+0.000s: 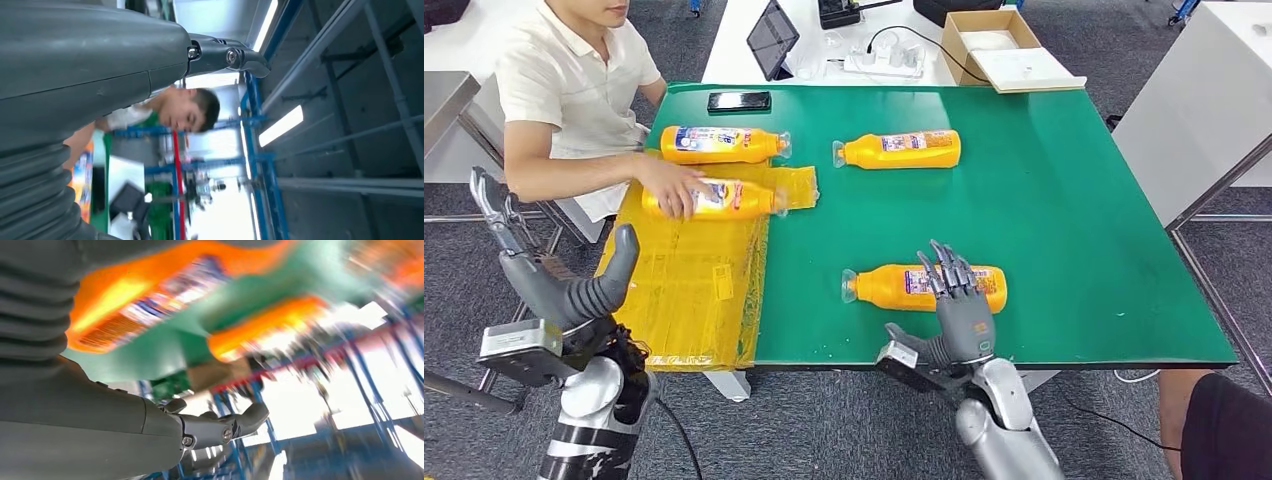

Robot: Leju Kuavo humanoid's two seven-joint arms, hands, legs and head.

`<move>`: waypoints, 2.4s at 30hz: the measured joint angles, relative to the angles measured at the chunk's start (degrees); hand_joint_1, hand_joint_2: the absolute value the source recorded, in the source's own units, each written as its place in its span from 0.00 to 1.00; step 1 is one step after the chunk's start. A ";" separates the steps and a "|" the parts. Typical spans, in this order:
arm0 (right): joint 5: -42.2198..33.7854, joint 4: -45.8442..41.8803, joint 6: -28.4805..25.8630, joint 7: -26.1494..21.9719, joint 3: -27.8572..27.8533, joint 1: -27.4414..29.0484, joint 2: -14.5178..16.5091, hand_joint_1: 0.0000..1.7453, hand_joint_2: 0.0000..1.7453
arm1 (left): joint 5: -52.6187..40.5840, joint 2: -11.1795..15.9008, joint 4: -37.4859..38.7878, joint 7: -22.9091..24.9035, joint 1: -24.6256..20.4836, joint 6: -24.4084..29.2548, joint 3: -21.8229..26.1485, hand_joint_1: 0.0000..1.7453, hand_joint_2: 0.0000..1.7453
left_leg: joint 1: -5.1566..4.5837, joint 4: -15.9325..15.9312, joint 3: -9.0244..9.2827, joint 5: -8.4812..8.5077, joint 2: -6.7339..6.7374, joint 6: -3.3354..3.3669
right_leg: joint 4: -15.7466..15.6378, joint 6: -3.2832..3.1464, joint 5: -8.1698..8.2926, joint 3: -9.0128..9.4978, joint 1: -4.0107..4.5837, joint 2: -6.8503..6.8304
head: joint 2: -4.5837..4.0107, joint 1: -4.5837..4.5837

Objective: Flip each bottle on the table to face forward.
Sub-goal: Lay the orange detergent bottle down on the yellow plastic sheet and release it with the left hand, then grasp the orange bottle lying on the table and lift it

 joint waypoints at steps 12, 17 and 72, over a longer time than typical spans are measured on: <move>6.61 9.44 6.08 7.33 2.32 -7.24 -6.55 0.00 1.00 | -1.17 -0.53 -0.86 0.73 2.61 -3.75 -0.19 0.00 1.00 | 0.03 0.01 -0.09 -0.01 0.05 -0.01 | 0.01 0.00 0.00 -0.13 0.03 0.01 | 0.00 -0.02; 6.47 13.26 13.21 10.32 3.17 -10.85 -7.28 0.00 1.00 | -1.04 -0.70 -0.28 1.89 2.58 -5.84 -0.42 0.00 1.00 | 0.01 0.01 -0.08 0.00 0.03 0.01 | 0.01 0.01 0.01 -0.12 0.01 0.01 | 0.01 0.00; -40.57 -14.03 17.98 -16.40 4.95 -4.52 5.31 1.00 1.00 | 20.23 -3.87 18.98 10.17 2.41 -32.70 -11.76 0.00 1.00 | 0.06 0.01 -0.09 -0.12 0.27 0.01 | 0.00 -0.02 -0.02 -0.14 0.05 0.22 | 0.00 -0.01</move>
